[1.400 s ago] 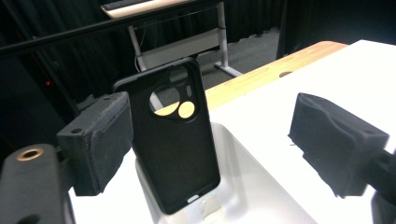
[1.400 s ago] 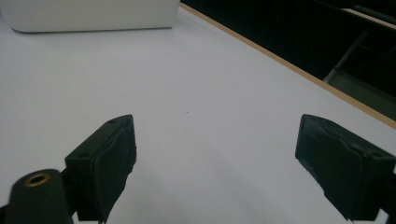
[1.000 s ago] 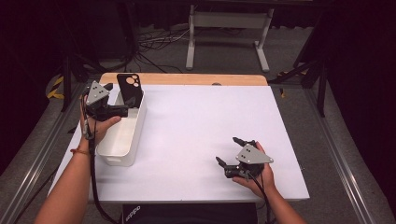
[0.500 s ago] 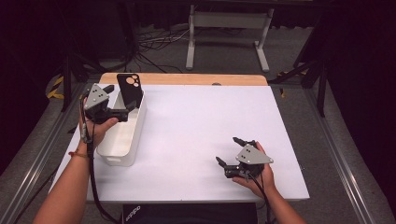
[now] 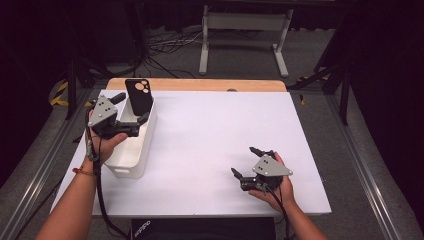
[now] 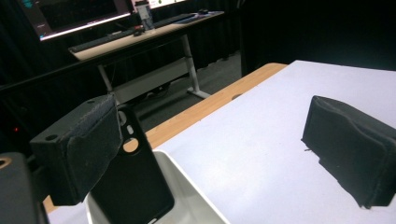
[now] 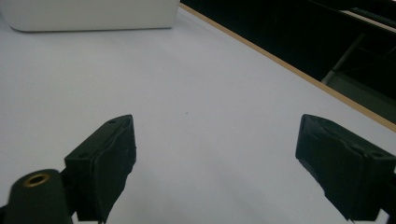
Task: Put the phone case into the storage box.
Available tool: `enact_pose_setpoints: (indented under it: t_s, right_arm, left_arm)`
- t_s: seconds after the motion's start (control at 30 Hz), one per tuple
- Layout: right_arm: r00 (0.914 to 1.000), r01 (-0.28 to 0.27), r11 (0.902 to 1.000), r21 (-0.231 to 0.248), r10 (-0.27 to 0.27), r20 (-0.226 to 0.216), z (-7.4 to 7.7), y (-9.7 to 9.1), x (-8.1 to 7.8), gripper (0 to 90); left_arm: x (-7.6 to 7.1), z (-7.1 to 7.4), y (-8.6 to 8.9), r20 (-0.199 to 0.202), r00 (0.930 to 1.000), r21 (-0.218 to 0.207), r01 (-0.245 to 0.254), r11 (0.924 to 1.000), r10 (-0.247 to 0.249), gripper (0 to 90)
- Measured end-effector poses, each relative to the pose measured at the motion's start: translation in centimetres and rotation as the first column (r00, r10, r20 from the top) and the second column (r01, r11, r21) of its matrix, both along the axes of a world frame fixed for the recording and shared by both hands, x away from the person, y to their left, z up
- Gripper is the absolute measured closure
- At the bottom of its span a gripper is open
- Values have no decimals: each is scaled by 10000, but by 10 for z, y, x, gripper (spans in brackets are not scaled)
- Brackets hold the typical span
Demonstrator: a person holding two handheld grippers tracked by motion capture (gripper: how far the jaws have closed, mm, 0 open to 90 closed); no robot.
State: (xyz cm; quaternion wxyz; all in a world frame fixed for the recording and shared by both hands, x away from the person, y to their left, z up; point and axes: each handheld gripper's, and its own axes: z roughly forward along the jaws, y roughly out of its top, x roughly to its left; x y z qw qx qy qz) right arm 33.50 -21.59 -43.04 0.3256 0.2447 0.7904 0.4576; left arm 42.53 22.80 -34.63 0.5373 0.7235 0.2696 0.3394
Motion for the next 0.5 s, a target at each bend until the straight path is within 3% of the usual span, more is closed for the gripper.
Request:
enact_pose_setpoints:
  t_s: [0.5]
  right_arm:
    - [10000,-56,10000,49,56,81,2,0,-2,132]
  left_arm:
    - [-12,0,-10,121,9986,-38,510,9987,-510,49]
